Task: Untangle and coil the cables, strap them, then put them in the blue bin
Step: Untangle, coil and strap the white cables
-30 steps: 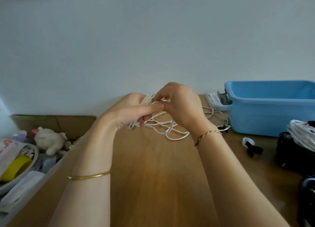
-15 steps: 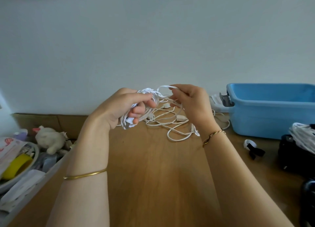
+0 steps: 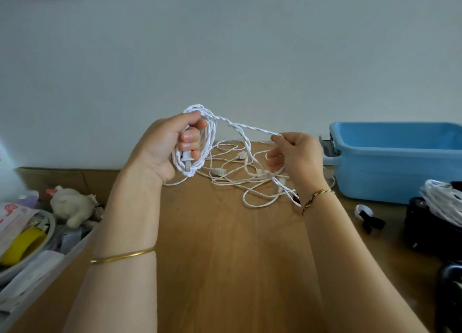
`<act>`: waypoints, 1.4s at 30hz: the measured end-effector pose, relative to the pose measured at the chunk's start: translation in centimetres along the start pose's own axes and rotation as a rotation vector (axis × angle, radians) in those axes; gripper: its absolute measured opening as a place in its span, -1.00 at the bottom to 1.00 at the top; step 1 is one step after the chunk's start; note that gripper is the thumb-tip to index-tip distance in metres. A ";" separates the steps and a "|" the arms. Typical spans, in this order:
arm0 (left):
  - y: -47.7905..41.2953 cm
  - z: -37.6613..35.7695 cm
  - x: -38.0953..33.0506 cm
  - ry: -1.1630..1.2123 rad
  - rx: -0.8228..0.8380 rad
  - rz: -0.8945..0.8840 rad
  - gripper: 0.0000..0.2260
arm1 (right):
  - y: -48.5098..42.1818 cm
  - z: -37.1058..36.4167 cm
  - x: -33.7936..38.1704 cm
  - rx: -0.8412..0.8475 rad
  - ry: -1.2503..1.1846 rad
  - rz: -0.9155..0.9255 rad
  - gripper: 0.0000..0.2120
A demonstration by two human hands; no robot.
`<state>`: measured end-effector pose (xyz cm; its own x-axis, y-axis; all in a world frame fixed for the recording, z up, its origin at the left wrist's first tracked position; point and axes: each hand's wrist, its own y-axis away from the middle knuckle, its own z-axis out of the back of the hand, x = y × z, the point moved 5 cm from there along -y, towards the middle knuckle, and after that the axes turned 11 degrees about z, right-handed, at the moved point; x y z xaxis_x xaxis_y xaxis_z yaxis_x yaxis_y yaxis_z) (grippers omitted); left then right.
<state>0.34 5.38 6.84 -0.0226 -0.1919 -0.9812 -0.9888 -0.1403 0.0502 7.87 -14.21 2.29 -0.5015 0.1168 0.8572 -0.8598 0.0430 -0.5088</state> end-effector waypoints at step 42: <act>-1.3 -0.9 2.3 -0.840 -0.271 -0.076 -0.59 | 0.3 -2.4 2.6 0.240 -0.137 0.149 -0.62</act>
<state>1.69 4.27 4.71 -0.1638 0.5889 -0.7914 -0.9258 -0.3689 -0.0829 6.48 -11.50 4.17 -0.6183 -0.0316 0.7853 -0.7655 -0.2023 -0.6108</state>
